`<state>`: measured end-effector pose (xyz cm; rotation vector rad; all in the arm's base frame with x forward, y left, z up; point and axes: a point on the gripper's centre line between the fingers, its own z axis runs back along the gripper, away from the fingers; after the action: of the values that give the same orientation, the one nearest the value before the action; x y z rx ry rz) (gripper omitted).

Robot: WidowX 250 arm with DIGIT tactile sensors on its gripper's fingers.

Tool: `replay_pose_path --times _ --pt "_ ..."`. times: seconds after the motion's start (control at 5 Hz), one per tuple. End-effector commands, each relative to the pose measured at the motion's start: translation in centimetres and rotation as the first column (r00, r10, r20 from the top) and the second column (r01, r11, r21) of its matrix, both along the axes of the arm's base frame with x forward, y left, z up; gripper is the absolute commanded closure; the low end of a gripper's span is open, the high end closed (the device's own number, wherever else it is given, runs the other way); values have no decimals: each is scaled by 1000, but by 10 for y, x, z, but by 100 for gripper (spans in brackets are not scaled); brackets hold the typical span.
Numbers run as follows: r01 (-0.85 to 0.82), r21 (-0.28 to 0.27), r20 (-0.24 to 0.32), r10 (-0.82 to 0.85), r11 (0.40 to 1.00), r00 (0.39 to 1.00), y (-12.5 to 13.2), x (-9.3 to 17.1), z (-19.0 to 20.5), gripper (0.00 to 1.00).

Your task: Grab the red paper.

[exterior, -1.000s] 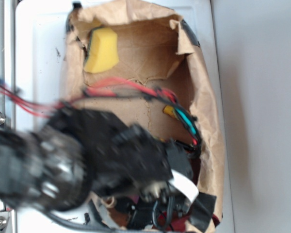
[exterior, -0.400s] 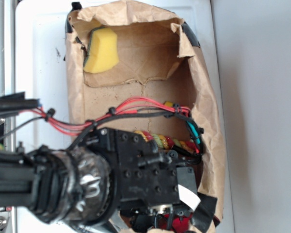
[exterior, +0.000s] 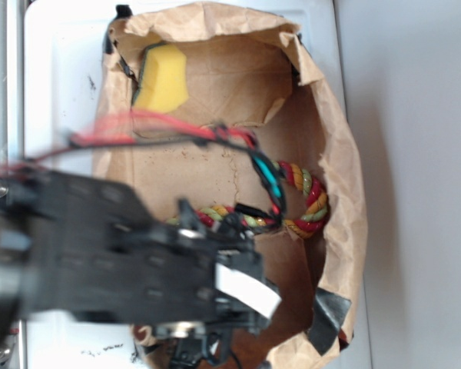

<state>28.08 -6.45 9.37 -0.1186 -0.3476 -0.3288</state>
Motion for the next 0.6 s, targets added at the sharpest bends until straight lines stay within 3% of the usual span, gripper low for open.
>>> replay_pose_path --times 0.0,0.2,0.4 --pt "-251 107 -39 256 962 966 29 -12 65 100" --pt "-335 118 -73 344 935 936 46 -18 84 100" --pt "-446 132 -18 452 885 892 64 -26 101 100"
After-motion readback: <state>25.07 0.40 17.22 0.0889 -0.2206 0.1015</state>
